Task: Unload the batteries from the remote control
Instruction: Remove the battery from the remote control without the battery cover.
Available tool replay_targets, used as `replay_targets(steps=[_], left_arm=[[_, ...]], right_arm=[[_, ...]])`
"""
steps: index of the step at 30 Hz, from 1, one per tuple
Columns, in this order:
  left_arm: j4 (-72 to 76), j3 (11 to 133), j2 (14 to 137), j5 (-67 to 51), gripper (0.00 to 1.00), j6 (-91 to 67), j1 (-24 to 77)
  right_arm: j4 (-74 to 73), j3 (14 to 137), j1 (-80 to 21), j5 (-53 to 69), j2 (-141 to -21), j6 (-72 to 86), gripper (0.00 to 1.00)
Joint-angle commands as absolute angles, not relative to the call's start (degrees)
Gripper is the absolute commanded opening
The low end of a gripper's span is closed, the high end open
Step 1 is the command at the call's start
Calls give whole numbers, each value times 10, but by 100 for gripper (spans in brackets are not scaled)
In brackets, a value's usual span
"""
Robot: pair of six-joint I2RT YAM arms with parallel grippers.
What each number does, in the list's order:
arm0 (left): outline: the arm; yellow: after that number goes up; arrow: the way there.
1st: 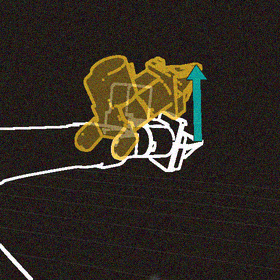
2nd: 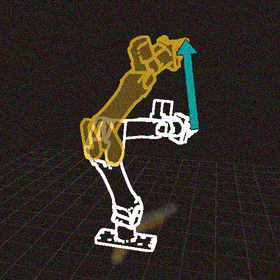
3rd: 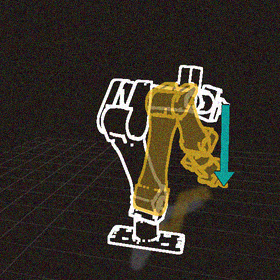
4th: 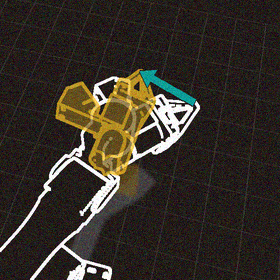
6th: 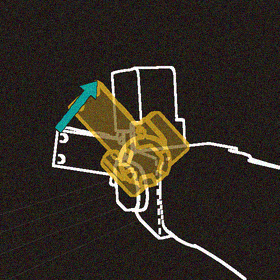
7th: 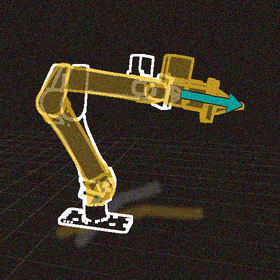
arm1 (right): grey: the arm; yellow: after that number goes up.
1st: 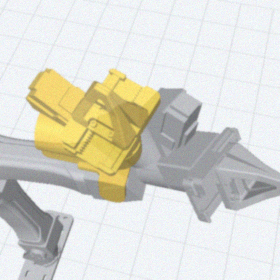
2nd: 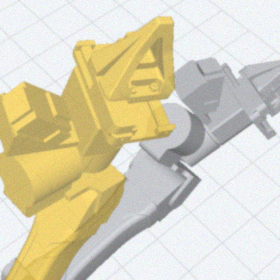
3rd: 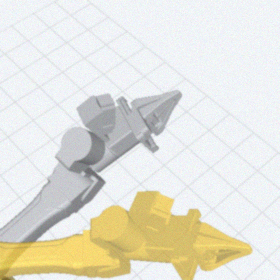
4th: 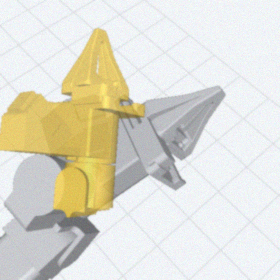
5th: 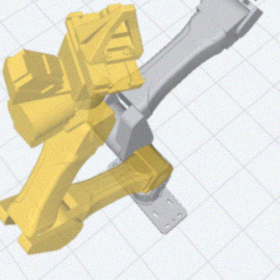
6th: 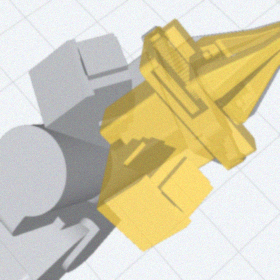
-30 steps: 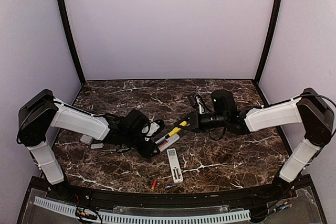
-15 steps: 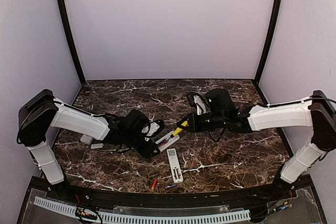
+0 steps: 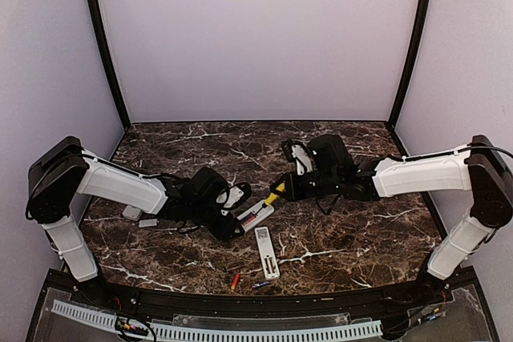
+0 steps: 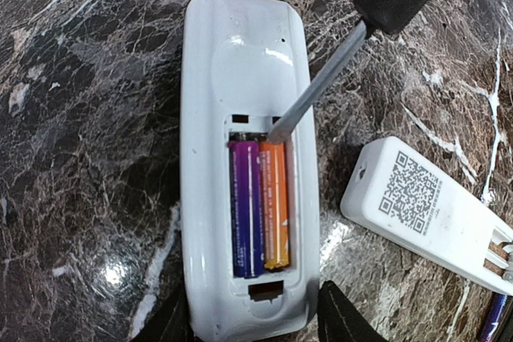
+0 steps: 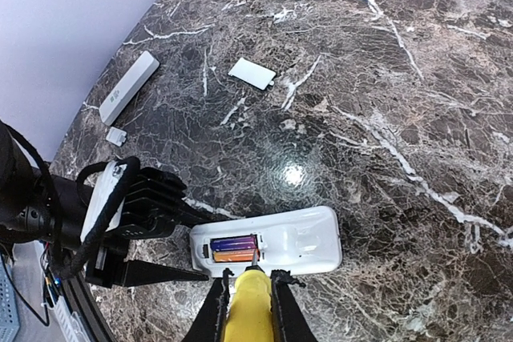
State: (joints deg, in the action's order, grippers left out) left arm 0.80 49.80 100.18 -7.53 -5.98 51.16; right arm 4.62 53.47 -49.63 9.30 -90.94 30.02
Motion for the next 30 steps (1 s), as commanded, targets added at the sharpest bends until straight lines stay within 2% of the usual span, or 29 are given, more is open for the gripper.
replay_targets(steps=[1, 19, 30], left_arm=[[-46, 486, 1036, -82, 21, -49, 521], [-47, 486, 1038, -81, 21, -49, 521], [-49, 487, 1039, -82, 20, -48, 522]], right_arm=[[49, 554, -502, 83, -924, 285, 0], [63, 551, -505, 80, -947, 261, 0], [236, 480, -472, 260, -937, 347, 0]])
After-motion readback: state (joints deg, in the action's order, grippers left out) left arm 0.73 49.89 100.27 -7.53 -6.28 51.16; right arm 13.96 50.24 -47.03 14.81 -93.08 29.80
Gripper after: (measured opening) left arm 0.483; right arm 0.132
